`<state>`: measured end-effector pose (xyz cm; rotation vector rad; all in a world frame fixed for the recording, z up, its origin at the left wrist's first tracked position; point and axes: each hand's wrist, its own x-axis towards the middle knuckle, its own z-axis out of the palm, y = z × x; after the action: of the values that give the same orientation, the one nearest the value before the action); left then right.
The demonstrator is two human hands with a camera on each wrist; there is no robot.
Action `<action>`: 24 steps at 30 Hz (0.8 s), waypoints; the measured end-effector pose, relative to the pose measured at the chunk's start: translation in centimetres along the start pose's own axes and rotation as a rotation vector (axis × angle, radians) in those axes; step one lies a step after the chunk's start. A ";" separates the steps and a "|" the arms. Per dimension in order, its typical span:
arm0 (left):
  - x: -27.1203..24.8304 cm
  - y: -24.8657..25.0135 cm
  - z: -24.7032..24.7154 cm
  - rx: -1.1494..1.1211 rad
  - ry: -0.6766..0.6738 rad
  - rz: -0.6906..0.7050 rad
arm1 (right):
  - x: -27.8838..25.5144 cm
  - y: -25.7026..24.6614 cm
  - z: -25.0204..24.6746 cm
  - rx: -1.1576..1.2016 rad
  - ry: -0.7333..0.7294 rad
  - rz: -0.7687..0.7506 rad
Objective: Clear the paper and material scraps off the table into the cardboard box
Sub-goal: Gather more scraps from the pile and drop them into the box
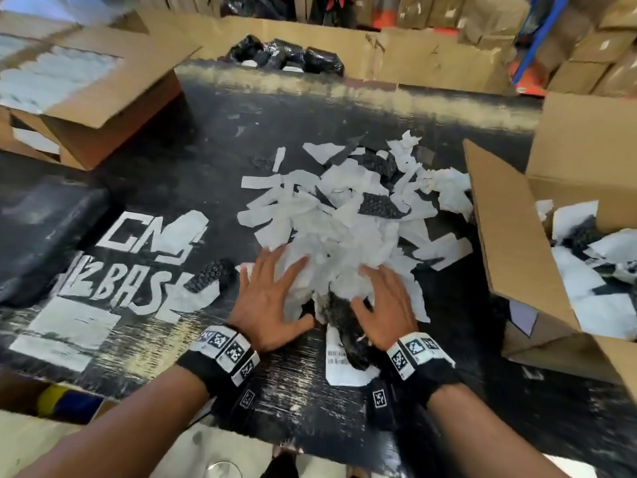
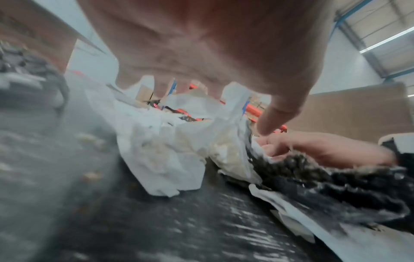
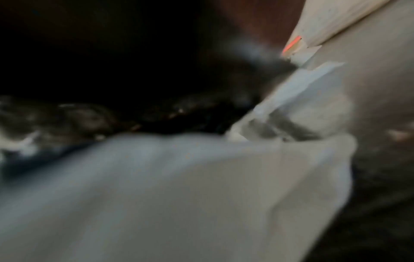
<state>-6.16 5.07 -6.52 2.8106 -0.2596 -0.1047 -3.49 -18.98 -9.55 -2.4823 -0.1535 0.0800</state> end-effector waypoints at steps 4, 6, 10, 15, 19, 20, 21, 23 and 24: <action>-1.3 -4.1 -1.5 0.061 0.183 -0.167 | 0.0 -0.9 -0.4 -0.086 0.206 0.031; -1.7 -6.9 -0.9 0.064 0.063 -0.385 | 0.2 -1.2 0.0 -0.183 0.106 0.123; -1.0 -10.2 0.9 0.048 -0.130 -0.484 | 1.5 -2.0 2.5 -0.221 -0.140 0.218; 4.2 -8.5 1.0 -0.040 -0.262 -0.141 | 4.1 -4.1 4.3 -0.201 -0.124 0.149; 4.4 -6.4 0.0 -0.059 -0.146 -0.010 | 3.5 -6.0 3.5 -0.074 -0.029 0.028; 4.5 -6.4 -0.7 -0.032 -0.056 0.009 | 3.4 -6.3 2.8 -0.094 0.033 -0.016; 4.6 -6.6 -1.3 -0.017 0.041 0.016 | 3.3 -6.3 1.9 -0.123 0.094 -0.045; 5.2 -7.6 -2.6 -0.027 0.184 -0.035 | 3.3 -6.0 0.3 -0.146 0.177 -0.038; 5.6 -9.0 -2.9 -0.024 0.200 -0.106 | 3.7 -5.9 -0.1 -0.135 0.192 -0.012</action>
<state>1.14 13.24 -6.87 2.7833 -0.0617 0.1479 -0.34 -13.92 -5.97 -2.6060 -0.0952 -0.1787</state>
